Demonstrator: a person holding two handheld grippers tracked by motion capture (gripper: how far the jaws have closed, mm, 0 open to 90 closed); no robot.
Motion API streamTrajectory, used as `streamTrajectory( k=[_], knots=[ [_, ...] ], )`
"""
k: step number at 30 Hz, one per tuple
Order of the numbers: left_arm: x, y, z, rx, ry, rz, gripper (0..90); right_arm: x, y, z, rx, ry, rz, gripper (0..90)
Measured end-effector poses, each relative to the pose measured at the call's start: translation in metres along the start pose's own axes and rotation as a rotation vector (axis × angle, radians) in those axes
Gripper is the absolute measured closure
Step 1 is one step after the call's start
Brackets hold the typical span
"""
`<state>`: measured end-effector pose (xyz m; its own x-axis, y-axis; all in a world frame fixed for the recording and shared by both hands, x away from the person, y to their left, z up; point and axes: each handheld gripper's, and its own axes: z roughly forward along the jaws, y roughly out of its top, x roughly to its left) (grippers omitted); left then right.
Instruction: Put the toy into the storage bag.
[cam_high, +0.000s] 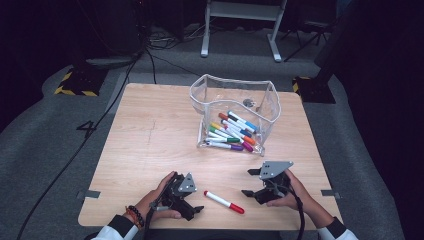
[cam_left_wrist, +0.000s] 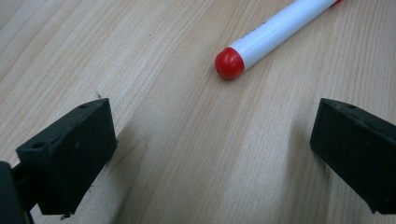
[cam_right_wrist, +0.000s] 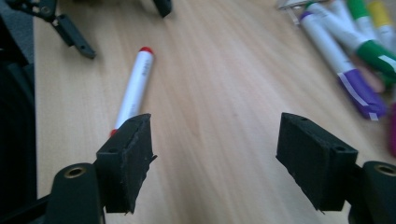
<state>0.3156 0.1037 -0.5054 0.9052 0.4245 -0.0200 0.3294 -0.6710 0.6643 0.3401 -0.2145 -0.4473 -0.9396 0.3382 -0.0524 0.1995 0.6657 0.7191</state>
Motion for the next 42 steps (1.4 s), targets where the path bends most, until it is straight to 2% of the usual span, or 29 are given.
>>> streamTrajectory(
  k=[3,7,13,17,20,22,26,28,31,32,35,38,42],
  knots=[
    [0.000,0.000,0.000,-0.001,-0.001,-0.001,0.6,0.011,-0.002,0.011,0.012,0.040,-0.002,29.0],
    [0.000,0.000,0.000,0.000,-0.001,0.000,0.6,0.023,-0.003,0.024,0.028,0.071,-0.014,29.1],
    [0.000,0.000,0.000,0.001,0.000,-0.001,0.6,0.034,-0.005,0.039,0.050,0.106,-0.026,29.3],
    [0.000,0.000,0.000,0.001,0.000,-0.001,0.5,0.036,-0.009,0.048,0.064,0.111,-0.031,30.0],
    [0.000,0.000,0.000,0.005,0.000,0.005,0.6,0.040,-0.011,0.053,0.053,0.083,-0.045,36.3],
    [0.000,0.000,0.000,0.005,0.000,0.005,0.6,0.038,-0.012,0.054,0.038,0.074,-0.040,38.4],
    [0.000,0.000,0.000,0.005,0.000,0.005,0.6,0.033,-0.015,0.051,0.031,0.056,-0.031,48.1],
    [0.000,0.000,0.000,0.005,0.000,0.005,0.6,0.029,-0.017,0.049,0.025,0.066,-0.008,54.5],
    [0.000,0.000,0.000,0.005,-0.001,0.005,0.6,0.024,-0.020,0.048,0.017,0.064,-0.002,58.0],
    [0.000,0.000,0.000,0.005,0.000,0.006,0.6,0.020,-0.021,0.047,0.009,0.066,-0.004,63.9],
    [0.000,0.000,0.000,0.005,0.000,0.005,0.5,0.013,-0.025,0.045,-0.006,0.068,0.002,69.2],
    [0.000,0.000,-0.001,0.006,0.001,0.005,0.6,0.007,-0.027,0.044,-0.011,0.067,0.007,73.1],
    [0.000,0.000,0.000,0.005,0.000,0.006,0.6,0.001,-0.029,0.042,-0.014,0.062,0.017,73.6]
  ],
)
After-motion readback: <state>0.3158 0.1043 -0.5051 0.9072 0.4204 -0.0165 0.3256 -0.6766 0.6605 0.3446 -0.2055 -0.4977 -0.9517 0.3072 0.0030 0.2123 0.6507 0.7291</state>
